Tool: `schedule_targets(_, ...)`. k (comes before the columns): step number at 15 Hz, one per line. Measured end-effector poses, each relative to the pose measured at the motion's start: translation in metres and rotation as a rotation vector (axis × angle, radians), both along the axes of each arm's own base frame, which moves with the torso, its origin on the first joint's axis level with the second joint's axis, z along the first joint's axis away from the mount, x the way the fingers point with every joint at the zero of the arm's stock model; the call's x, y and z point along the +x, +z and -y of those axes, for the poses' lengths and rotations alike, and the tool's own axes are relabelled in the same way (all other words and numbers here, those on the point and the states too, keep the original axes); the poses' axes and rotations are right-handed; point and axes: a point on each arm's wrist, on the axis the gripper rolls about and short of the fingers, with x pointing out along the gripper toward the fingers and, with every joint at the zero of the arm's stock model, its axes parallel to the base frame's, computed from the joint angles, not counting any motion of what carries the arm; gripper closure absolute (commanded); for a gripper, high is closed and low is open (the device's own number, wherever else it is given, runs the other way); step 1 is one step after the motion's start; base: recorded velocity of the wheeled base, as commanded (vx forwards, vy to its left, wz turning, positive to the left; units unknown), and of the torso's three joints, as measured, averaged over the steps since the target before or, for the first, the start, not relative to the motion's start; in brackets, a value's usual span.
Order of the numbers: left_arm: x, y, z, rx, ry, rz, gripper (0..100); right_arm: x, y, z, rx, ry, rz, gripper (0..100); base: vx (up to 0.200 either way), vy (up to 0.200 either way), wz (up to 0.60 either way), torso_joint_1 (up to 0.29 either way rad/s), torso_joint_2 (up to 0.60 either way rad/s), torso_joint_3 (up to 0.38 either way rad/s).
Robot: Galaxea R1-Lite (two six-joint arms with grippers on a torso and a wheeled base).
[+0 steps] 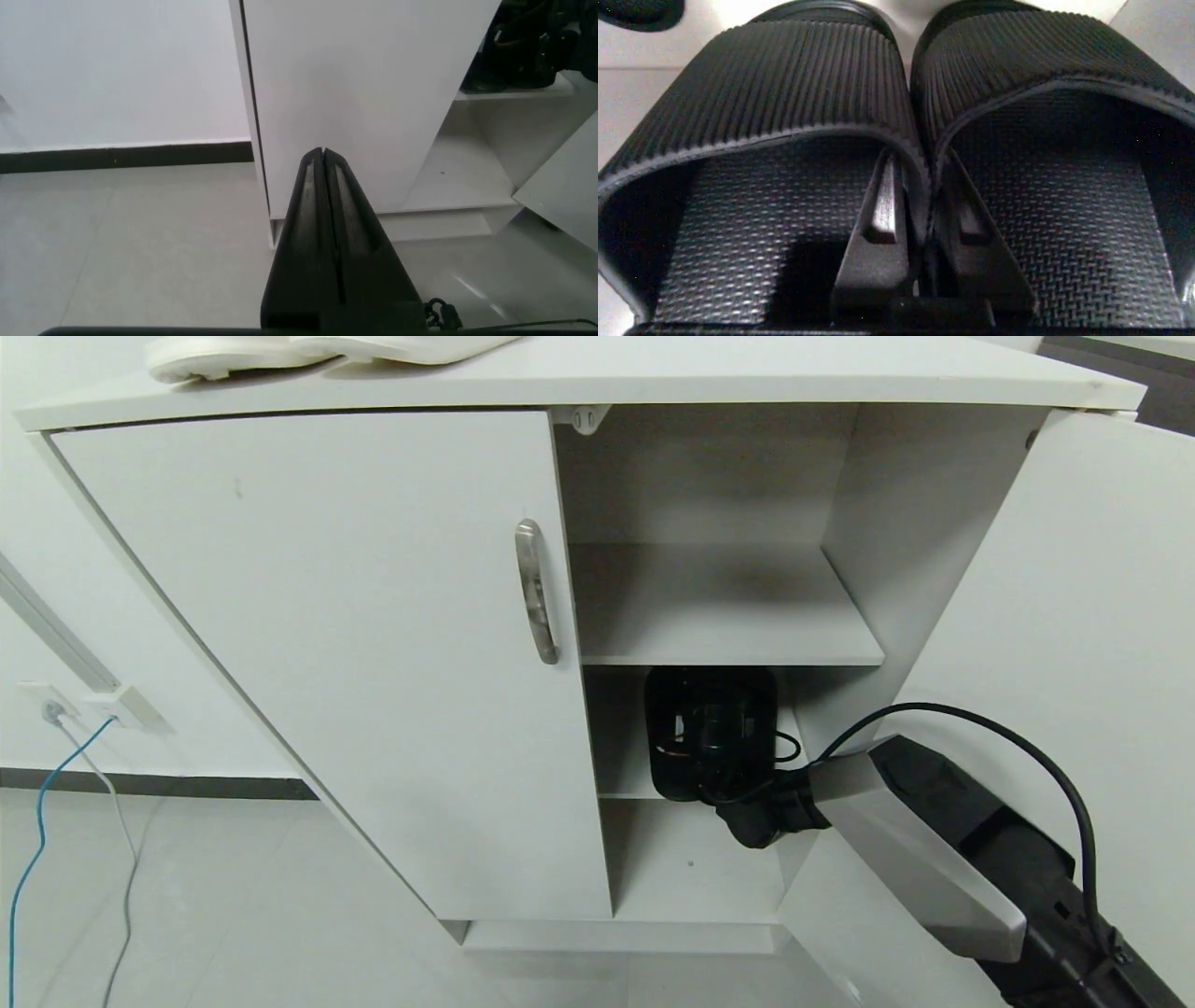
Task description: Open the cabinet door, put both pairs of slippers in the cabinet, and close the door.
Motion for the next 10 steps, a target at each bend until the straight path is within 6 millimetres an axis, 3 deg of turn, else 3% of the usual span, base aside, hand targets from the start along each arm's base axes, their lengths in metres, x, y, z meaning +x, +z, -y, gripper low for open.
schedule_targets(5,0.0,0.0,0.0,0.0,0.001,0.0,100,0.009,-0.012,0.001,-0.002,-0.012,-0.003,100,0.0,0.0,0.0,0.0,0.0,0.0)
schedule_targets(10,0.0,0.0,0.0,0.0,0.001,0.0,100,0.007,-0.019,0.001,-0.005,-0.017,-0.019,100,0.0,0.0,0.0,0.0,0.0,0.0)
